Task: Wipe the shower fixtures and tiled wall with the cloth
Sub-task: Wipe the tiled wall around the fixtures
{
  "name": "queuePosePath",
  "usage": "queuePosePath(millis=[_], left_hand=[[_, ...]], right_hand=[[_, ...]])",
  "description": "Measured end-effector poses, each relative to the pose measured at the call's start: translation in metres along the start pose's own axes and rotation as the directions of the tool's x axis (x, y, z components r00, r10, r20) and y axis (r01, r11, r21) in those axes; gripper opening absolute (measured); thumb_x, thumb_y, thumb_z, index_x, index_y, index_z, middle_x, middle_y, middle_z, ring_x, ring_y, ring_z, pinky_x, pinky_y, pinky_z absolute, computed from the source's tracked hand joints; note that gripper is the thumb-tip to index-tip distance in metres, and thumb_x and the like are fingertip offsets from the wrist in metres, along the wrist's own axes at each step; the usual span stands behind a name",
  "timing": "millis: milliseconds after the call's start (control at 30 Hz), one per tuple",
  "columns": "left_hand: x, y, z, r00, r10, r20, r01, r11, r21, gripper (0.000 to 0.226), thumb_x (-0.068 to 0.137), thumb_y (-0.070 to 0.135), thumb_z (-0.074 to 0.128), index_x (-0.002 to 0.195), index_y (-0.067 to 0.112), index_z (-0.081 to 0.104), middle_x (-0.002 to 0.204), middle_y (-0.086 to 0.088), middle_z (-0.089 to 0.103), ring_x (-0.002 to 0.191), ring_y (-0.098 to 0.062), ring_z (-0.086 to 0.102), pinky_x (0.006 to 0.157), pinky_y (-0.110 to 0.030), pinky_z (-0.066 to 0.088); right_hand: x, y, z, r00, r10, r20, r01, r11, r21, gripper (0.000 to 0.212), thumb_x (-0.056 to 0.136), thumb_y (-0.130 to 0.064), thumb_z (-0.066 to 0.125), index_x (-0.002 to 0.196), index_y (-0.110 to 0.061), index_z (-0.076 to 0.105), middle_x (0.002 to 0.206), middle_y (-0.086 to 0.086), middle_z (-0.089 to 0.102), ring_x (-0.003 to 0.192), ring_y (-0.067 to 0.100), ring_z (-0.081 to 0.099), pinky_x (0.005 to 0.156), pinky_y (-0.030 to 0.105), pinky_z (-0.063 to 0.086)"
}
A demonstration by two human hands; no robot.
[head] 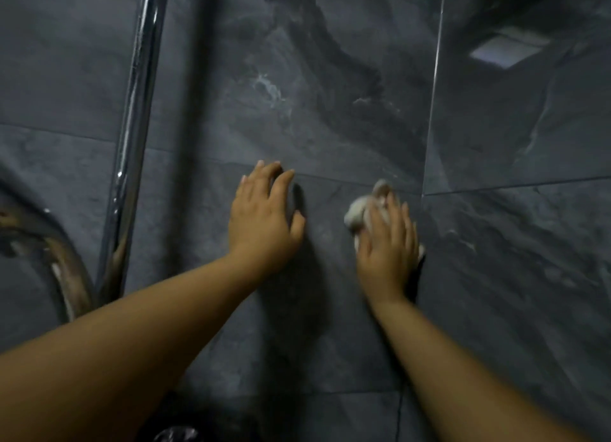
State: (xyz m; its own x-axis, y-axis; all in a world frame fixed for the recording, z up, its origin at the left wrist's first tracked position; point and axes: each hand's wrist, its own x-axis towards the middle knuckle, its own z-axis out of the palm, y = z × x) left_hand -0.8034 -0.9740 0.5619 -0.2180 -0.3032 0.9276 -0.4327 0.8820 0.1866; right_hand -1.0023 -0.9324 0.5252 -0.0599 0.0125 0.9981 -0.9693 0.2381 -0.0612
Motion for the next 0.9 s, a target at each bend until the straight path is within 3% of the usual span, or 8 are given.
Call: queuePosePath(millis=[100, 200, 333, 567, 600, 733, 833, 900], left_hand=[[-0.002, -0.011, -0.013, 0.999, -0.041, -0.033, 0.039, 0.997, -0.068, 0.063, 0.083, 0.034, 0.046, 0.141, 0.013, 0.036, 0.149, -0.006, 0.031, 0.139, -0.023, 0.026, 0.113, -0.035, 0.020], [-0.006, -0.023, -0.019, 0.990, -0.122, -0.071, 0.119, 0.991, -0.055, 0.060, 0.087, 0.032, 0.048, 0.143, 0.015, 0.033, 0.151, -0.004, 0.026, 0.141, -0.020, 0.020, 0.115, -0.036, 0.017], [-0.010, -0.024, -0.018, 0.964, -0.248, -0.100, 0.239, 0.966, -0.096, 0.067, 0.089, 0.024, 0.051, 0.148, 0.016, 0.019, 0.157, 0.000, 0.009, 0.144, -0.017, 0.003, 0.116, -0.033, 0.006], [-0.038, -0.024, -0.022, 0.916, -0.394, -0.079, 0.380, 0.912, -0.153, 0.068, 0.089, 0.022, 0.049, 0.148, 0.018, 0.017, 0.157, -0.002, 0.005, 0.144, -0.024, 0.001, 0.116, -0.041, 0.008], [-0.041, -0.026, -0.022, 0.909, -0.411, -0.075, 0.396, 0.904, -0.159, 0.067, 0.089, 0.026, 0.047, 0.148, 0.018, 0.016, 0.157, -0.002, 0.005, 0.143, -0.025, 0.003, 0.116, -0.043, 0.008], [-0.051, -0.033, -0.022, 0.914, -0.401, -0.058, 0.393, 0.912, -0.119, 0.072, 0.086, 0.031, 0.048, 0.148, 0.022, 0.014, 0.157, 0.004, 0.001, 0.143, -0.023, 0.004, 0.114, -0.044, 0.013], [-0.056, -0.036, -0.018, 0.895, -0.440, -0.076, 0.428, 0.894, -0.132, 0.075, 0.085, 0.027, 0.052, 0.148, 0.020, 0.014, 0.157, 0.003, 0.004, 0.143, -0.020, 0.005, 0.114, -0.043, 0.016], [-0.057, -0.035, -0.014, 0.886, -0.451, -0.108, 0.426, 0.883, -0.195, 0.077, 0.077, 0.034, 0.044, 0.148, 0.019, 0.016, 0.156, 0.003, 0.009, 0.143, -0.019, 0.009, 0.114, -0.041, 0.016]], right_hand=[[0.093, -0.037, -0.001, 0.997, 0.068, 0.047, -0.069, 0.997, 0.025, 0.048, 0.089, -0.036, 0.042, 0.135, -0.026, 0.049, 0.150, 0.008, 0.034, 0.139, 0.033, 0.028, 0.112, 0.049, 0.023], [0.149, -0.083, 0.010, 0.987, -0.030, 0.157, 0.028, 1.000, 0.015, 0.052, 0.094, -0.039, 0.042, 0.145, -0.034, 0.031, 0.157, 0.000, 0.014, 0.144, 0.026, 0.010, 0.115, 0.039, 0.004], [0.096, -0.102, 0.023, 0.951, -0.296, 0.085, 0.288, 0.953, 0.097, 0.054, 0.085, -0.037, 0.043, 0.139, -0.031, 0.043, 0.152, 0.008, 0.029, 0.139, 0.034, 0.023, 0.113, 0.045, 0.010], [0.014, -0.034, 0.002, 0.548, -0.805, 0.226, 0.799, 0.584, 0.144, 0.045, 0.088, -0.036, 0.047, 0.133, -0.032, 0.042, 0.143, 0.005, 0.044, 0.134, 0.030, 0.033, 0.108, 0.045, 0.024], [0.035, -0.034, 0.005, 0.553, -0.798, 0.239, 0.801, 0.588, 0.113, 0.046, 0.087, -0.036, 0.047, 0.132, -0.030, 0.043, 0.141, 0.009, 0.047, 0.132, 0.031, 0.033, 0.107, 0.045, 0.023], [0.152, -0.079, 0.006, 0.933, -0.328, 0.147, 0.326, 0.945, 0.038, 0.049, 0.090, -0.033, 0.049, 0.138, -0.027, 0.043, 0.151, 0.007, 0.033, 0.140, 0.030, 0.024, 0.112, 0.041, 0.012], [0.185, -0.129, 0.017, 0.993, -0.077, 0.090, 0.075, 0.997, 0.029, 0.045, 0.095, -0.041, 0.042, 0.139, -0.034, 0.041, 0.156, -0.001, 0.021, 0.143, 0.025, 0.014, 0.115, 0.041, 0.006], [0.168, -0.149, 0.030, 0.990, -0.134, 0.048, 0.131, 0.989, 0.063, 0.045, 0.092, -0.042, 0.041, 0.136, -0.034, 0.047, 0.153, 0.001, 0.029, 0.141, 0.028, 0.021, 0.114, 0.043, 0.008]])
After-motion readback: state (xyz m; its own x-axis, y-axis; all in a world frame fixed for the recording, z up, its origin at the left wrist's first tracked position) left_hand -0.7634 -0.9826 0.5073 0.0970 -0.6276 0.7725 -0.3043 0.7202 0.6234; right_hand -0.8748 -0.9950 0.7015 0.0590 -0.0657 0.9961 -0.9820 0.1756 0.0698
